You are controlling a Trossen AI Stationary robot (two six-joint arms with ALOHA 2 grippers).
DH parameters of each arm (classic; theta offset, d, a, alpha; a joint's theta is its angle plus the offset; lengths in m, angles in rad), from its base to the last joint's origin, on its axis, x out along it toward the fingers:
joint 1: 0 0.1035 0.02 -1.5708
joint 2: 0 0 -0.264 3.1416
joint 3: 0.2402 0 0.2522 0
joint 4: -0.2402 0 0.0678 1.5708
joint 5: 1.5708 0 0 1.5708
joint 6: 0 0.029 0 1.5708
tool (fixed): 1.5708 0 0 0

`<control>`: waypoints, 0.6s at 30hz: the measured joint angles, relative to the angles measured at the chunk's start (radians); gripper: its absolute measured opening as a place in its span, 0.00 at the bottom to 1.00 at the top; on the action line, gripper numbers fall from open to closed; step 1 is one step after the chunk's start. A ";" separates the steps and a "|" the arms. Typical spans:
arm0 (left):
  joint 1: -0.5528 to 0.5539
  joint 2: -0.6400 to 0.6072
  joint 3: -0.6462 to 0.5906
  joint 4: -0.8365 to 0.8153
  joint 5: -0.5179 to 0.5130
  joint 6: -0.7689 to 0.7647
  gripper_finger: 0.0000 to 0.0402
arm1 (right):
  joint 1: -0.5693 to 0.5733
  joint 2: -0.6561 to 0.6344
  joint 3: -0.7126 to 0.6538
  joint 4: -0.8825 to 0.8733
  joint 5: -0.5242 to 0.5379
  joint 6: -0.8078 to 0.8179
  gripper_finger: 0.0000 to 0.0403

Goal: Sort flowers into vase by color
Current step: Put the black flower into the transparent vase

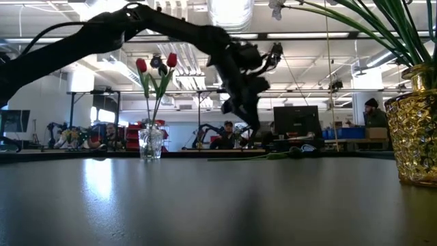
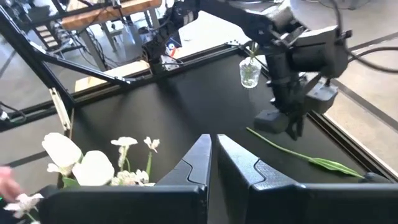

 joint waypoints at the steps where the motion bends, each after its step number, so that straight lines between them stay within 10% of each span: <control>1: 0.021 0.000 0.000 -0.016 0.016 0.007 0.12 | 0.000 0.002 0.000 0.001 0.000 0.000 0.04; 7: 0.104 0.001 -0.002 -0.045 0.131 0.021 0.02 | 0.000 0.017 0.000 -0.001 0.000 0.003 0.04; 18: 0.047 0.036 -0.003 -0.003 0.096 0.051 0.35 | 0.000 0.029 0.000 -0.001 0.026 0.053 0.04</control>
